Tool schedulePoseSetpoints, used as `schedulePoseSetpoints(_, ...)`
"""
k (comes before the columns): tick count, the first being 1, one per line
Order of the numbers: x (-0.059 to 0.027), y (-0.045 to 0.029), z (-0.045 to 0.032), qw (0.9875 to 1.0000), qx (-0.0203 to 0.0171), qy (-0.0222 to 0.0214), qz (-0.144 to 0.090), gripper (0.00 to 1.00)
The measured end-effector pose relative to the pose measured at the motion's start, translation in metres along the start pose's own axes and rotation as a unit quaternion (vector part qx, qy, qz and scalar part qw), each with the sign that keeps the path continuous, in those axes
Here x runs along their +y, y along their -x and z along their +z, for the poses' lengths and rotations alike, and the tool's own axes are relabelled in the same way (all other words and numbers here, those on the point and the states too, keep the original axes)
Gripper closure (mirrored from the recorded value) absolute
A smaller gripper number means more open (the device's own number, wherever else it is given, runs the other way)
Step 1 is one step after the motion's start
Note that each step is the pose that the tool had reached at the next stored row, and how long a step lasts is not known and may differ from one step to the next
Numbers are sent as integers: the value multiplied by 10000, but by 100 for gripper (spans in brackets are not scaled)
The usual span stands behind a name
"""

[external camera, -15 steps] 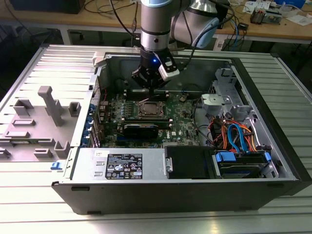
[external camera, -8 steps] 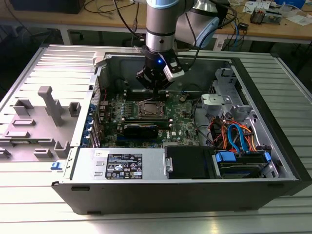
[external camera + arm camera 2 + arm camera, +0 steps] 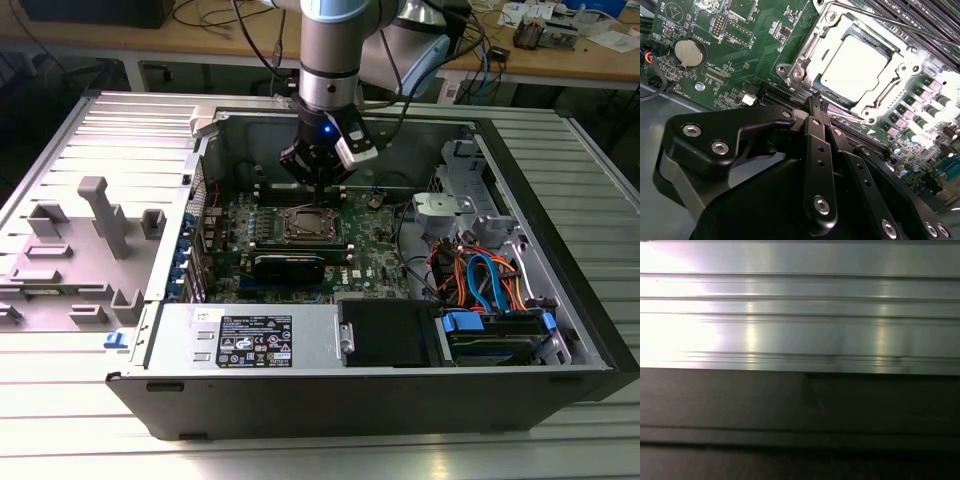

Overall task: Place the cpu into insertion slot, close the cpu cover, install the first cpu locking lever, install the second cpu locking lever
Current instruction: 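Install the first cpu locking lever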

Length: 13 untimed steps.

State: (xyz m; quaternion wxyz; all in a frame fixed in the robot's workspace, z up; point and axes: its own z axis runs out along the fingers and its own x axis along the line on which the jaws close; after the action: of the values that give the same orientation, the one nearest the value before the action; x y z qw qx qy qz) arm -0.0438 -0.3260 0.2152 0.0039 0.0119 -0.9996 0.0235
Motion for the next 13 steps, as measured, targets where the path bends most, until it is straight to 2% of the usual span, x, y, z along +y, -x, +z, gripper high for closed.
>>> schedulePoseSetpoints(13,3,1,55,10000,1,0,1,89)
